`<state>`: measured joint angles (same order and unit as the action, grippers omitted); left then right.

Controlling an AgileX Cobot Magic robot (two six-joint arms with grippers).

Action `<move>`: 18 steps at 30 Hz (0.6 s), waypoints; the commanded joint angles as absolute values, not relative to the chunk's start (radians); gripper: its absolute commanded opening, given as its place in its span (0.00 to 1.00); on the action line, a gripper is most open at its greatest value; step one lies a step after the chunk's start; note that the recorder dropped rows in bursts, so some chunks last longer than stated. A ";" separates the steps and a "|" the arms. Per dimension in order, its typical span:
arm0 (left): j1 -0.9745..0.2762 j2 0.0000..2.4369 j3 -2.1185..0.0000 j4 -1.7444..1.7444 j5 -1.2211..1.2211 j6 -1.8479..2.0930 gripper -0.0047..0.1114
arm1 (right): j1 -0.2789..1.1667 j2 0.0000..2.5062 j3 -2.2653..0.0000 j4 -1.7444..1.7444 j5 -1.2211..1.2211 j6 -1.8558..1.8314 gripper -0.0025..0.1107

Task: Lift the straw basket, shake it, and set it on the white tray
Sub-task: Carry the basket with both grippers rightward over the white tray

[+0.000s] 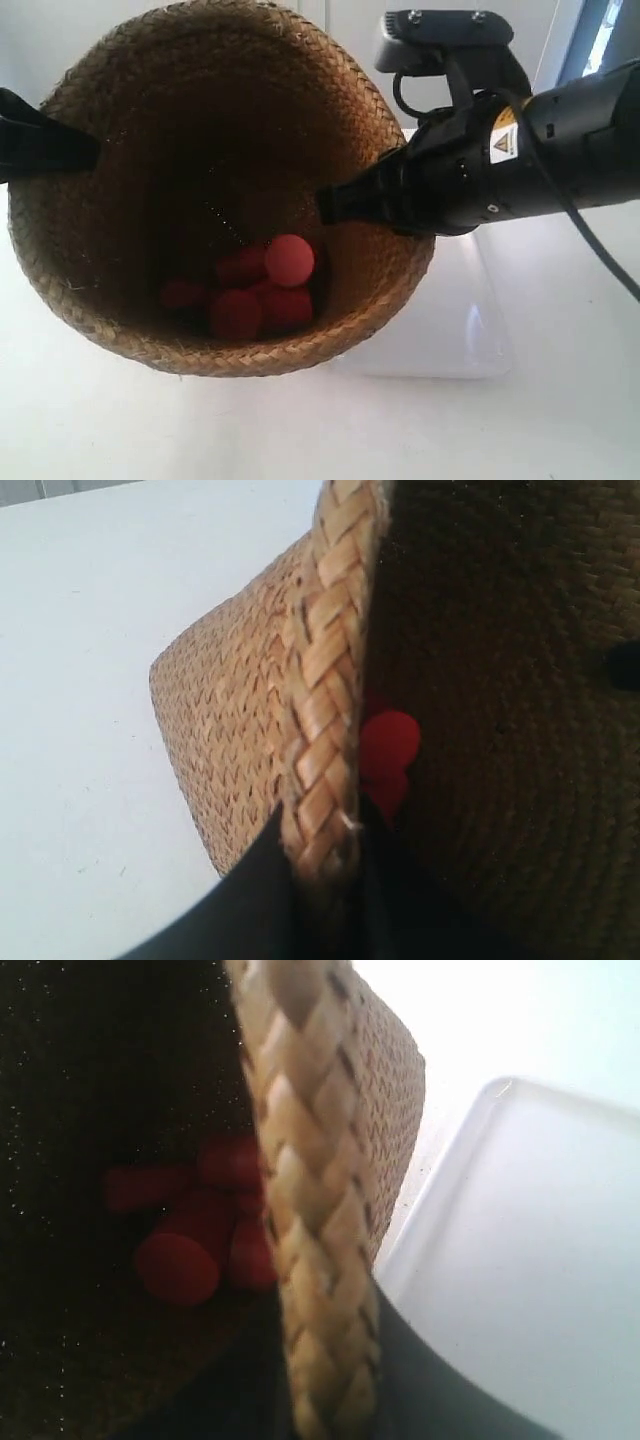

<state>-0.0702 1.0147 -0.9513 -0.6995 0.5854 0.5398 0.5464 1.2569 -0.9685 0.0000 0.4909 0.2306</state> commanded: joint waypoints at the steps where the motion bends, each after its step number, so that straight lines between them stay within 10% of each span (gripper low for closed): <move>1: -0.071 1.009 -0.938 -0.723 0.569 0.561 0.04 | 0.545 1.285 -0.976 -0.017 0.498 0.206 0.02; 18: -0.071 0.984 -1.007 -0.806 0.571 0.596 0.04 | 0.577 1.212 -1.036 -0.026 0.529 0.218 0.02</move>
<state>-0.0618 1.0171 -0.9751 -0.7233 0.6237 0.5489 0.5754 1.2513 -1.0087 0.0000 0.5670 0.2444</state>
